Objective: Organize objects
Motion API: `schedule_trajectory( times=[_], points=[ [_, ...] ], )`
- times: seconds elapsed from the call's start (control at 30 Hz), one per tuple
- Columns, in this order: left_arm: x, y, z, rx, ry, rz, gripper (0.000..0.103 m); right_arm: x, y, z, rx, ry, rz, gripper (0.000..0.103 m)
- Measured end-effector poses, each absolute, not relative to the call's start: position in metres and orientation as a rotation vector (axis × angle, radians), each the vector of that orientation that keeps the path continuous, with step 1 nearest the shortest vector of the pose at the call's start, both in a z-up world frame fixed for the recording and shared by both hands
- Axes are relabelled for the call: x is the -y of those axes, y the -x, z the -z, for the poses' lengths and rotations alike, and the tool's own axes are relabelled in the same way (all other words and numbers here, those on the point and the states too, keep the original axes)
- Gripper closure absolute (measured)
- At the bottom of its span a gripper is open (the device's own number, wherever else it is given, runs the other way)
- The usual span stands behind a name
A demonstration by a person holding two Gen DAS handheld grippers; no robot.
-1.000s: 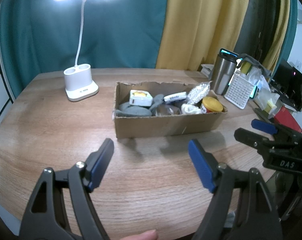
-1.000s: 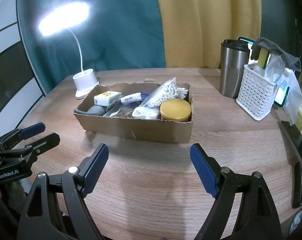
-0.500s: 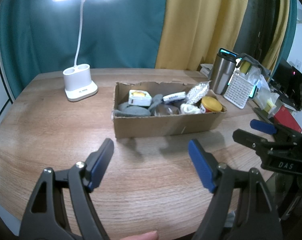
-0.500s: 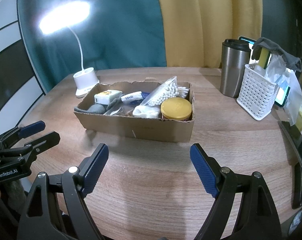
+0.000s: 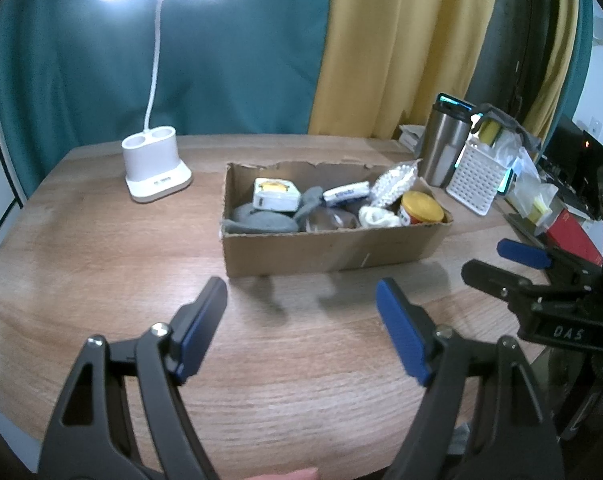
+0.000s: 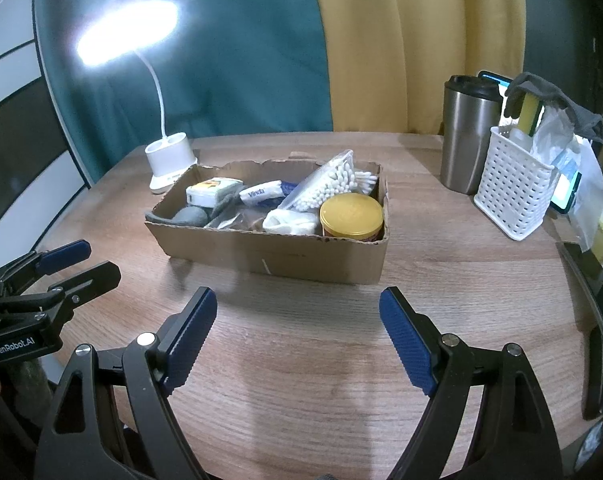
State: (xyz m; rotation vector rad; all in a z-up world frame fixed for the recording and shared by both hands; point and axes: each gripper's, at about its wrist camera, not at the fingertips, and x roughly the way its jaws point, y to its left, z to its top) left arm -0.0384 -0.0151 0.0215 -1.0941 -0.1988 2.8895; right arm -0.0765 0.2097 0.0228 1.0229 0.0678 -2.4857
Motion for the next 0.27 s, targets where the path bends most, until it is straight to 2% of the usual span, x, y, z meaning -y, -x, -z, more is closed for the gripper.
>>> schedule_trajectory(
  times=[0.27],
  points=[
    [0.020, 0.051, -0.015, 0.168, 1.109, -2.880, 0.025, -0.212, 0.084, -0.019, -0.083, -1.041, 2.482, 0.017]
  ],
)
